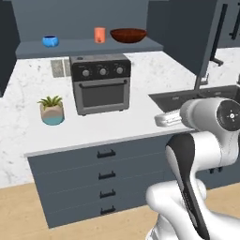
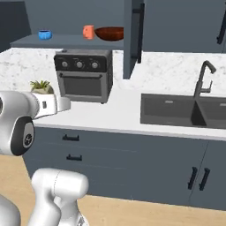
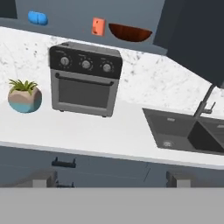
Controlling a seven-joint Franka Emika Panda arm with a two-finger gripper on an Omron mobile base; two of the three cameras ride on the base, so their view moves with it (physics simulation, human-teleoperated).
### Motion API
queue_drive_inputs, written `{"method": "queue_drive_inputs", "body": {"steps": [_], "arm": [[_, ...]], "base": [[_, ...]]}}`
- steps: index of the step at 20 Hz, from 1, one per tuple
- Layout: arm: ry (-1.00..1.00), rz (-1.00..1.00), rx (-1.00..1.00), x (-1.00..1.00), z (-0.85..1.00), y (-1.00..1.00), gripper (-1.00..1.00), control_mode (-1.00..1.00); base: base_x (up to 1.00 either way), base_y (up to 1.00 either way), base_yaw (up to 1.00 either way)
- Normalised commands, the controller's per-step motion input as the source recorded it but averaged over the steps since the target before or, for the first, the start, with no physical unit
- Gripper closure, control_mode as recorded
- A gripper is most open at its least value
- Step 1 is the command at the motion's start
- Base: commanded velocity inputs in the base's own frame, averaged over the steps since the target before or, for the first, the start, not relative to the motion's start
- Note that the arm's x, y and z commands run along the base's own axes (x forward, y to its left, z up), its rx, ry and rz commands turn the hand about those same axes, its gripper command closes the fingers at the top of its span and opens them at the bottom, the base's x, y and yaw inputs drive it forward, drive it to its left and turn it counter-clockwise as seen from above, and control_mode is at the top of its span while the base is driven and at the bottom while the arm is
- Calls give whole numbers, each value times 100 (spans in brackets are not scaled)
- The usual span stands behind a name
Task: Gather all objects into one cabinet and sort the glasses and bowls to opposite sides.
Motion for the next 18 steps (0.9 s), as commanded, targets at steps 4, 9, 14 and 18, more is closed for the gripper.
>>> {"method": "queue_drive_inputs", "body": {"steps": [4,9,14,18], "arm": [[0,0,0,0,0,0,-100,100],[0,0,0,0,0,0,-100,100],[0,0,0,0,0,0,-100,100],[0,0,0,0,0,0,-100,100]], "base": [[-15,-58,-38],[0,-62,-47],[1,-71,-46],[26,-76,-46]]}}
